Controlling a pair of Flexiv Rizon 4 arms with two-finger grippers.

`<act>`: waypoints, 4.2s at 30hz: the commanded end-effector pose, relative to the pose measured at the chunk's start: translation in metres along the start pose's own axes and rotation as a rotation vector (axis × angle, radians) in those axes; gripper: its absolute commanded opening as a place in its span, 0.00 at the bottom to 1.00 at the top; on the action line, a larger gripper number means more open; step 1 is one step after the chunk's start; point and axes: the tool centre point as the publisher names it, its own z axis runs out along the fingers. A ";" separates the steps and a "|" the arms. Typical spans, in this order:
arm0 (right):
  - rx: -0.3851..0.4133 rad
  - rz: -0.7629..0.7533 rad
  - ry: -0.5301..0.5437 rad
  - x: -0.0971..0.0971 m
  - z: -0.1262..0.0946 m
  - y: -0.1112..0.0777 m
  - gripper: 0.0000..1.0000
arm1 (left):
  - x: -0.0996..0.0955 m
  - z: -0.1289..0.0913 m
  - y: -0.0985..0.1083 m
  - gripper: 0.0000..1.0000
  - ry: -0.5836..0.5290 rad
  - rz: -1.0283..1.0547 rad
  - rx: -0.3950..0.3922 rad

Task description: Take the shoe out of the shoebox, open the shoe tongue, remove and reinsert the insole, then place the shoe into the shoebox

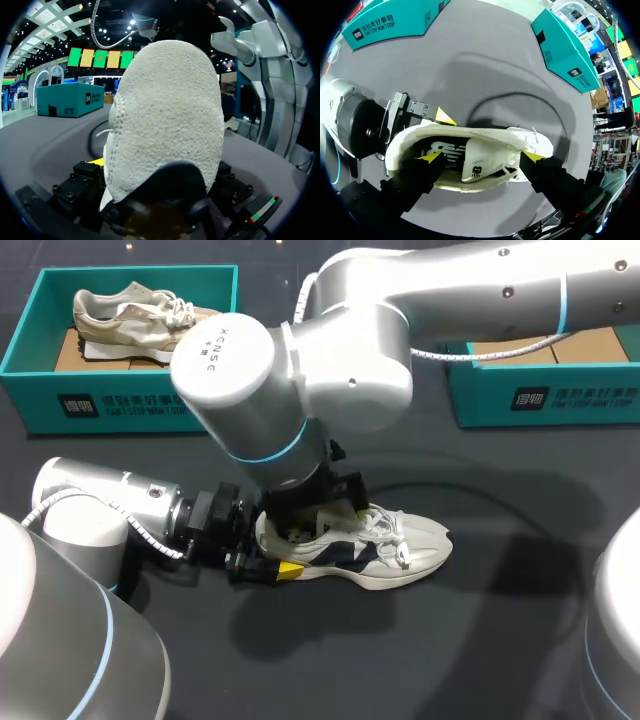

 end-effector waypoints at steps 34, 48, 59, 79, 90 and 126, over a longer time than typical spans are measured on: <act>-0.063 0.116 -0.149 -0.040 0.019 -0.011 1.00 | -0.003 0.002 0.001 0.00 0.001 -0.001 -0.001; -0.042 0.093 -0.139 -0.062 0.006 -0.011 0.94 | -0.003 0.002 0.001 0.00 0.001 -0.001 -0.001; 0.002 0.070 -0.096 -0.074 -0.003 -0.013 0.72 | -0.003 0.002 0.001 0.00 0.001 -0.001 -0.001; 0.070 0.018 -0.009 -0.057 -0.011 -0.017 0.50 | -0.003 0.002 0.001 0.00 0.001 -0.001 -0.001; 0.093 -0.006 0.043 -0.062 -0.015 -0.018 0.19 | -0.003 0.002 0.001 0.00 0.001 -0.001 -0.001; 0.057 -0.193 0.436 -0.128 -0.007 -0.017 0.00 | -0.003 0.002 0.001 0.00 0.001 -0.001 -0.001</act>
